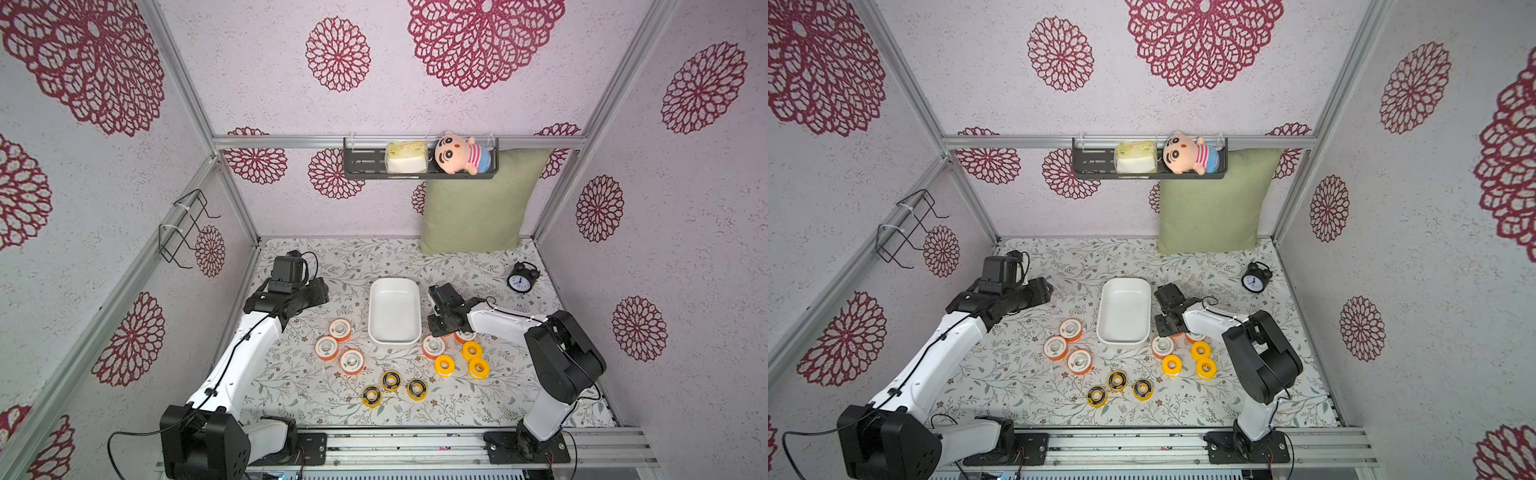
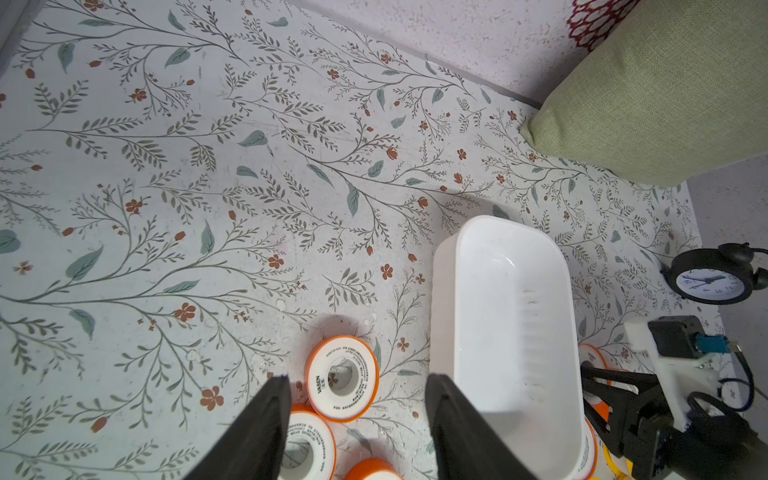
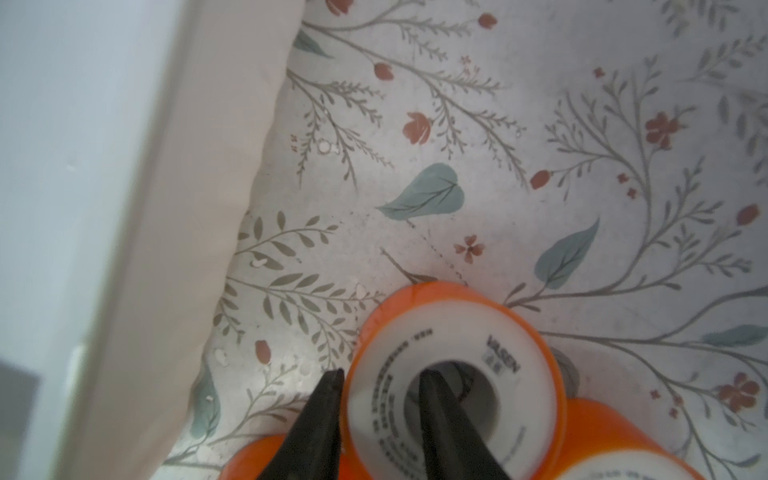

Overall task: Put the sealing tape into the storage box
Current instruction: Pick up the sealing tape at the center of the board.

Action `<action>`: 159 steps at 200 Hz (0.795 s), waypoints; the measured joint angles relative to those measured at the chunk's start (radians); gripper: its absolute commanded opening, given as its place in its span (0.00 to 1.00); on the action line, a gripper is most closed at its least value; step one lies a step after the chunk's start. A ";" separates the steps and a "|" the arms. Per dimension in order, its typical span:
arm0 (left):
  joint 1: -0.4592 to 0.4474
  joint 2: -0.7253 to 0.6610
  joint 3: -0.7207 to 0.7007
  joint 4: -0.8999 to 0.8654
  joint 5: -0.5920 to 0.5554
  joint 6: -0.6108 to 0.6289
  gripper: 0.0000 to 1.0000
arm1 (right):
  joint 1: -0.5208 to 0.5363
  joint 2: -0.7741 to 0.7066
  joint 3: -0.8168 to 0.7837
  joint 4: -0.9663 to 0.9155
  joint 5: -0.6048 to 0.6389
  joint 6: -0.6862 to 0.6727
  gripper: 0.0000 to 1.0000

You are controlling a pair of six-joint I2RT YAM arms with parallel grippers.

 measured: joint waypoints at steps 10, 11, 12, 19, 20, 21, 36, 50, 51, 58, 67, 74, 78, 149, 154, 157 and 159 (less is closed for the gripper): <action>0.000 0.000 0.000 0.000 0.000 0.000 0.59 | 0.000 0.006 0.006 -0.003 0.003 0.000 0.40; 0.000 0.000 0.000 0.000 0.000 0.000 0.59 | 0.000 0.007 0.007 -0.003 0.003 0.000 0.40; 0.000 0.000 0.000 0.000 0.000 0.000 0.59 | 0.000 0.007 0.008 -0.003 0.003 0.000 0.40; 0.000 0.000 0.000 0.000 0.000 0.000 0.59 | 0.000 0.010 0.011 -0.005 0.007 0.000 0.40; 0.000 0.000 0.000 0.000 0.000 0.000 0.59 | 0.000 0.010 0.011 -0.005 0.008 0.000 0.40; 0.000 0.000 0.000 0.000 0.000 0.000 0.59 | 0.000 0.011 0.011 -0.005 0.009 0.000 0.40; 0.000 0.000 0.000 0.000 0.000 0.000 0.59 | 0.000 0.014 0.015 -0.006 0.015 0.000 0.38; 0.000 0.000 0.000 0.000 0.000 0.000 0.59 | 0.000 0.019 0.019 -0.007 0.018 0.000 0.38; 0.000 0.000 0.000 0.000 0.000 0.000 0.59 | 0.000 0.019 0.020 -0.007 0.018 0.000 0.38; 0.000 0.000 0.000 0.000 0.000 0.000 0.59 | 0.000 0.023 0.024 -0.007 0.019 0.000 0.38; 0.000 0.000 0.000 0.000 0.000 0.000 0.59 | 0.000 0.027 0.030 -0.007 0.019 0.000 0.38; 0.000 0.000 0.000 0.000 0.000 0.000 0.59 | 0.000 0.032 0.035 -0.008 0.019 0.000 0.38; 0.000 0.000 0.000 0.000 0.000 0.000 0.59 | 0.000 0.035 0.039 -0.008 0.019 0.000 0.38; 0.000 0.000 0.000 0.000 -0.003 0.000 0.60 | -0.002 0.028 0.054 -0.004 0.021 0.001 0.23; 0.000 0.000 0.000 0.000 -0.003 0.000 0.60 | -0.004 0.024 0.054 -0.004 0.019 0.001 0.23; 0.000 0.000 0.000 0.000 -0.003 0.000 0.60 | -0.006 0.019 0.054 -0.004 0.018 0.001 0.22; 0.000 0.000 0.000 0.000 -0.003 0.000 0.60 | -0.006 0.018 0.054 -0.004 0.017 0.001 0.22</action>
